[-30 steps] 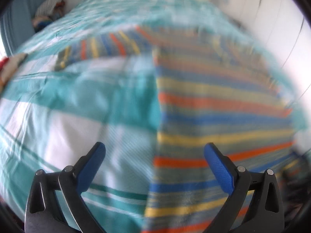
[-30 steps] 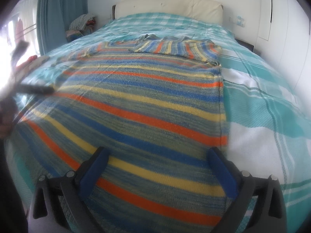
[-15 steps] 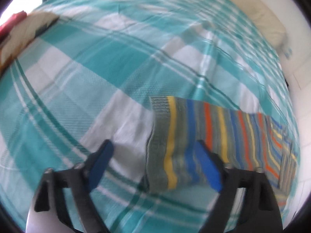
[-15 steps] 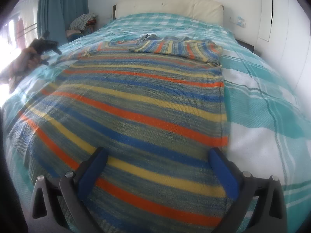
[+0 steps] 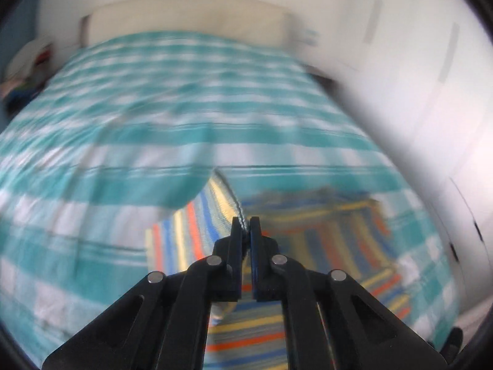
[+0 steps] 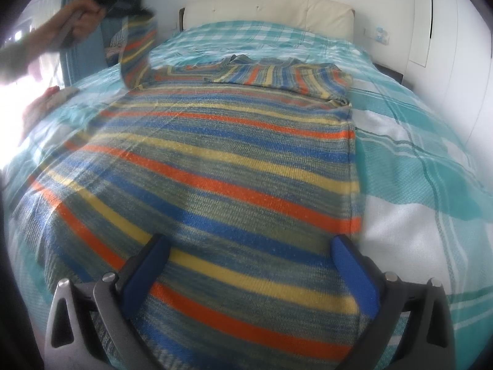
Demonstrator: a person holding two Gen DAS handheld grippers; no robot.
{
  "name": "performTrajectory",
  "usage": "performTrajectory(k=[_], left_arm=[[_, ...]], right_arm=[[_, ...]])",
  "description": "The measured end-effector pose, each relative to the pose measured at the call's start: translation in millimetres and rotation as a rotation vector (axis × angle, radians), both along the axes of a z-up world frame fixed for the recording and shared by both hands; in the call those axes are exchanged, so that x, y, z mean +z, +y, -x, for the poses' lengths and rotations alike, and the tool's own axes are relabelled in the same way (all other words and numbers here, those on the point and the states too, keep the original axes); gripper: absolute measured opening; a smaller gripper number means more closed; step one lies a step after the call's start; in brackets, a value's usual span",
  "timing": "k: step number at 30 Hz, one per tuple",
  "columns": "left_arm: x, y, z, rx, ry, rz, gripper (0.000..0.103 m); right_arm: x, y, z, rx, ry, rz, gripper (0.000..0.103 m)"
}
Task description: Fold small clothes
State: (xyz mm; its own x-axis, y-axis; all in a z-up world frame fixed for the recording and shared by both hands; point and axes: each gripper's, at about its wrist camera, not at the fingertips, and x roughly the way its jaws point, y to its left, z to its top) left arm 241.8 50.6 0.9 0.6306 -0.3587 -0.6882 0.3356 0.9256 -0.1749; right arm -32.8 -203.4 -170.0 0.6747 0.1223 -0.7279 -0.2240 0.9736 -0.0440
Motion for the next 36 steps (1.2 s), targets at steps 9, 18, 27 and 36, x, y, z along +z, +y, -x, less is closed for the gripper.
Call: performTrajectory(k=[9, 18, 27, 36], left_arm=[[-78.3, -102.6, -6.2, -0.034, 0.216, -0.024, 0.081], [-62.7, 7.8, 107.4, 0.046, 0.031, -0.423, 0.095], [-75.4, 26.5, 201.1, 0.063, 0.042, -0.356, 0.097], [-87.4, 26.3, 215.5, 0.107, 0.026, -0.290, 0.098]], right_arm=[[0.0, 0.4, 1.0, 0.000, 0.001, 0.002, 0.103], [31.3, 1.7, 8.3, -0.062, 0.024, 0.108, 0.102], [76.7, 0.5, 7.5, -0.204, -0.008, 0.196, 0.102], [85.3, -6.9, 7.6, -0.222, -0.073, 0.098, 0.102]])
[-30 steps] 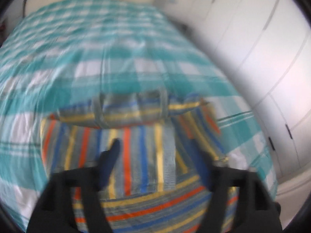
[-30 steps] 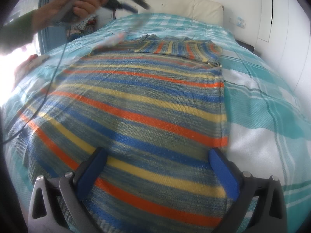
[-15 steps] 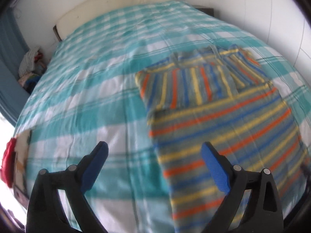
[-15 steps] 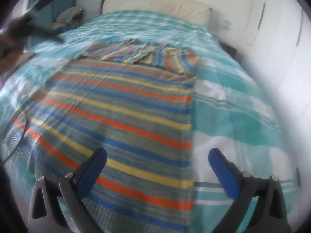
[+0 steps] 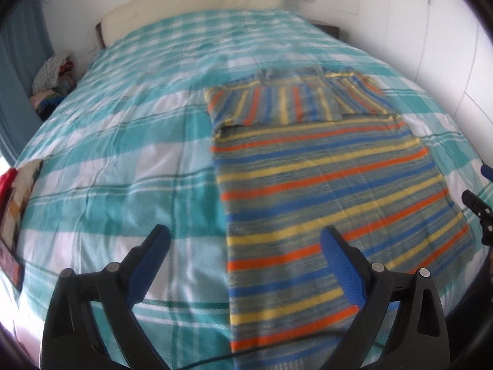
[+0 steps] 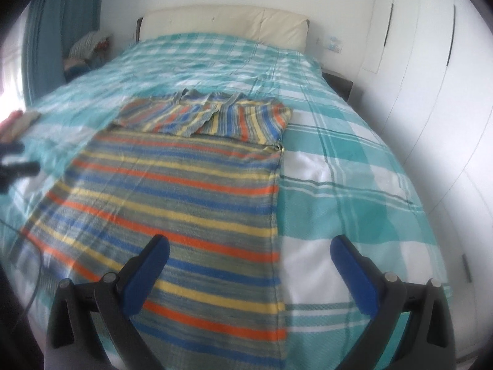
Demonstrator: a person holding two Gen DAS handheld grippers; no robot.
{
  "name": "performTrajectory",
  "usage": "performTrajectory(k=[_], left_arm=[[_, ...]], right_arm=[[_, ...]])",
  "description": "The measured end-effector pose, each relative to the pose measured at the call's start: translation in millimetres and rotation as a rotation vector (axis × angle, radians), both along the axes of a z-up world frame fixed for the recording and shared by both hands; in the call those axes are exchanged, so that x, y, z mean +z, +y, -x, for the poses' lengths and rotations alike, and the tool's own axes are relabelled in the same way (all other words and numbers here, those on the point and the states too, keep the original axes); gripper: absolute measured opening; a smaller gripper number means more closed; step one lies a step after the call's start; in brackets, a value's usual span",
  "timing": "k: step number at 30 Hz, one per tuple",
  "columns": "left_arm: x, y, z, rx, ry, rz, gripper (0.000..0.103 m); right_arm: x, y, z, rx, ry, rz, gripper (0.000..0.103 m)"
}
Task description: Fold small clothes
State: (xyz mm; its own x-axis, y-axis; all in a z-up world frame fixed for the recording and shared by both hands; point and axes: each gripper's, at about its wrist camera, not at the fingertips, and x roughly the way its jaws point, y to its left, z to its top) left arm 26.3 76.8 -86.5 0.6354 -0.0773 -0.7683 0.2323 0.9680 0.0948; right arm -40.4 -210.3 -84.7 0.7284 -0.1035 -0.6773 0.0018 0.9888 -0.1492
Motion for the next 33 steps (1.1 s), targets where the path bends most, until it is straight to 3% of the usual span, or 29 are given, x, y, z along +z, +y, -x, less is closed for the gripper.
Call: performTrajectory(k=[5, 12, 20, 33], left_arm=[[-2.7, 25.7, -7.6, 0.080, -0.052, 0.051, 0.098], [-15.5, 47.7, 0.4, 0.144, -0.094, 0.097, 0.098], [-10.0, 43.2, 19.8, 0.067, -0.107, 0.082, 0.099], [-1.2, 65.1, 29.1, 0.041, -0.101, 0.119, 0.099]], right_arm=[[-10.3, -24.7, -13.9, -0.071, -0.029, -0.033, 0.102], [-31.1, -63.5, -24.2, -0.172, -0.169, -0.032, 0.102], [-70.0, -100.3, -35.2, -0.312, -0.076, -0.136, 0.102], [-79.3, -96.4, -42.2, -0.333, -0.026, -0.082, 0.103]])
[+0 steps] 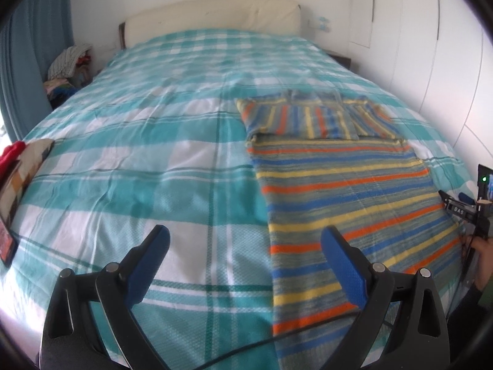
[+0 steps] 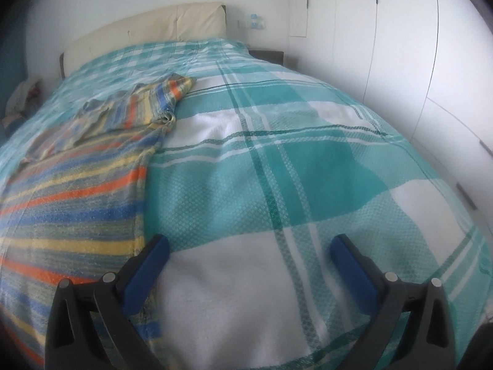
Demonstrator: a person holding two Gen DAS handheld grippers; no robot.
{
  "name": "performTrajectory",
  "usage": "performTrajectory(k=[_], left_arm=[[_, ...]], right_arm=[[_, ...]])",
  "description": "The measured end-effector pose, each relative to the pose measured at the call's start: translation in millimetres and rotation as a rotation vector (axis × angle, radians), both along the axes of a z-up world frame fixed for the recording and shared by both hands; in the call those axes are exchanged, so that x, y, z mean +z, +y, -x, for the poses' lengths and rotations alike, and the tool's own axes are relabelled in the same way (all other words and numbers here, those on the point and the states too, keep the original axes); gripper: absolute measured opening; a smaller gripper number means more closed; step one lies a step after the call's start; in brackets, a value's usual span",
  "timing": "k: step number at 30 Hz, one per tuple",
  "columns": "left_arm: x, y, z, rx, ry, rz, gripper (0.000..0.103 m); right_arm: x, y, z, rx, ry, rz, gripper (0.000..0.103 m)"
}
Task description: Fold small clothes
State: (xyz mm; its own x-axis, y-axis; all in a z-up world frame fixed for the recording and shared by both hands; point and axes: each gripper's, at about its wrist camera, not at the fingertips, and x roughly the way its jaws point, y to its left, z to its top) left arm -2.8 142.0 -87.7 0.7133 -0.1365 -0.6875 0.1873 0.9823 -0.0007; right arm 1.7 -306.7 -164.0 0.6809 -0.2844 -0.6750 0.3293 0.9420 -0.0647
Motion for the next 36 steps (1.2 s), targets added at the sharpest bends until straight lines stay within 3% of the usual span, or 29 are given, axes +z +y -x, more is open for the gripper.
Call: performTrajectory(k=[5, 12, 16, 20, 23, 25, 26, 28, 30, 32, 33, 34, 36], left_arm=[[-1.1, 8.2, -3.0, 0.020, 0.007, 0.013, 0.100], [-10.3, 20.8, -14.5, 0.107, 0.012, -0.054, 0.100], [1.2, 50.3, -22.5, 0.204, -0.008, 0.003, 0.100], [49.8, 91.7, -14.3, 0.313, -0.087, 0.019, 0.100], [106.1, 112.4, 1.0, 0.339, -0.191, -0.118, 0.100], [141.0, 114.2, 11.8, 0.348, -0.264, -0.246, 0.102], [152.0, 112.1, 15.6, 0.341, -0.288, -0.283, 0.102], [158.0, 100.5, 18.3, 0.278, -0.284, -0.298, 0.103], [128.1, 79.0, 12.2, 0.166, -0.165, -0.205, 0.103], [78.9, 55.4, 7.2, 0.068, -0.019, -0.099, 0.102], [38.0, 36.4, 6.5, 0.027, 0.082, -0.055, 0.102], [7.7, 21.8, 7.8, 0.007, 0.148, -0.049, 0.100], [-43.7, -7.2, 17.0, -0.036, 0.240, -0.093, 0.084]], right_arm=[[-0.6, 0.8, -0.7, -0.003, 0.006, 0.007, 0.103], [-0.1, -0.8, 0.9, 0.002, -0.001, -0.013, 0.103], [0.9, -5.4, 2.8, 0.012, -0.009, -0.053, 0.103], [14.3, -5.5, 3.1, 0.060, 0.010, -0.076, 0.103], [57.3, -5.9, 12.7, 0.154, -0.032, -0.050, 0.103], [91.9, -5.1, 22.1, 0.225, -0.064, 0.034, 0.103], [113.8, -3.5, 28.4, 0.257, -0.077, 0.122, 0.103], [138.8, 0.6, 36.5, 0.313, -0.064, 0.228, 0.103], [146.9, 5.5, 42.2, 0.395, 0.017, 0.233, 0.103], [132.7, 9.3, 50.6, 0.467, 0.111, 0.092, 0.103], [122.4, 9.8, 53.4, 0.491, 0.142, 0.009, 0.103], [108.2, 9.9, 57.7, 0.508, 0.177, -0.083, 0.102], [73.2, 8.3, 66.6, 0.500, 0.253, -0.245, 0.100]])
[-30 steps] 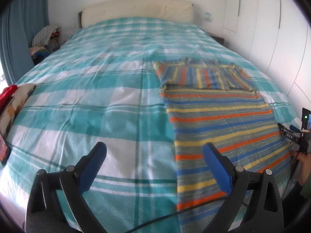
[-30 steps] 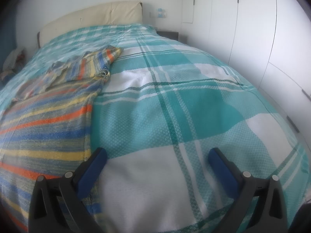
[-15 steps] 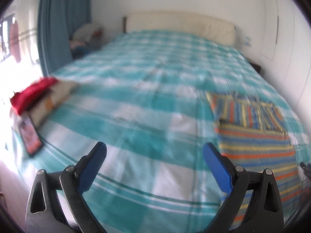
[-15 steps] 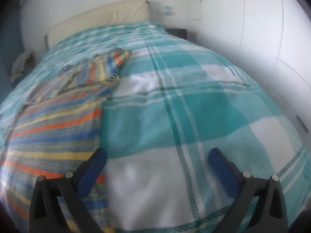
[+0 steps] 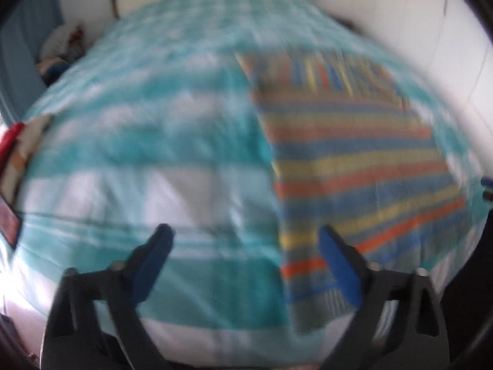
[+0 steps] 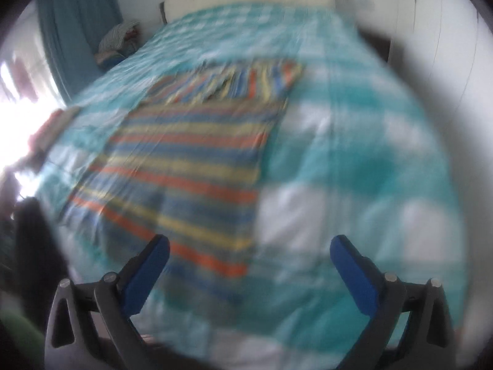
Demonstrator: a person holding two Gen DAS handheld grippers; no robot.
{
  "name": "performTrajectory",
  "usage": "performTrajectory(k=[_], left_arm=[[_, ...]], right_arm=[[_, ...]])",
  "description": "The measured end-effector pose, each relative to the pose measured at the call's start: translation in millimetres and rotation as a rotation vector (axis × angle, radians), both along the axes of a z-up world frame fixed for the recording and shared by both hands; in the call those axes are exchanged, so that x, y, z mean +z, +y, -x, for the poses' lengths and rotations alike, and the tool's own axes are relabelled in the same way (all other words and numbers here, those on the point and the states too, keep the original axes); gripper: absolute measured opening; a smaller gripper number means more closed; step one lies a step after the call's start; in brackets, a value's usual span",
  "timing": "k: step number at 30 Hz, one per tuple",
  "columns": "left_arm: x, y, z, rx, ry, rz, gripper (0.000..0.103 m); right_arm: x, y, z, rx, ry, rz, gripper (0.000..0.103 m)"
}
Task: Fold small clothes
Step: 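Grasp the sweater hem with both grippers and lift it toward the collar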
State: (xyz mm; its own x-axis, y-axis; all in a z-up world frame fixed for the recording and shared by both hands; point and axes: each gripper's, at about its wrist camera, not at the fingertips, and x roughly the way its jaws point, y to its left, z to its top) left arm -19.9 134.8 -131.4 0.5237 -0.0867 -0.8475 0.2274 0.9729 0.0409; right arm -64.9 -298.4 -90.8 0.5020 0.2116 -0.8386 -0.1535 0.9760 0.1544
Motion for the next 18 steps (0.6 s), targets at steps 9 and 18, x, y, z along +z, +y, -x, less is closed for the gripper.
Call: performTrajectory(k=[9, 18], left_arm=[[-36.0, -21.8, 29.6, -0.055, 0.123, 0.046, 0.004], [37.5, 11.9, -34.0, 0.001, 0.042, 0.386, 0.002]], right_arm=[[-70.4, 11.5, 14.5, 0.035, 0.206, -0.195, 0.005], [-8.2, -8.9, -19.9, -0.004, 0.036, -0.390, 0.006]])
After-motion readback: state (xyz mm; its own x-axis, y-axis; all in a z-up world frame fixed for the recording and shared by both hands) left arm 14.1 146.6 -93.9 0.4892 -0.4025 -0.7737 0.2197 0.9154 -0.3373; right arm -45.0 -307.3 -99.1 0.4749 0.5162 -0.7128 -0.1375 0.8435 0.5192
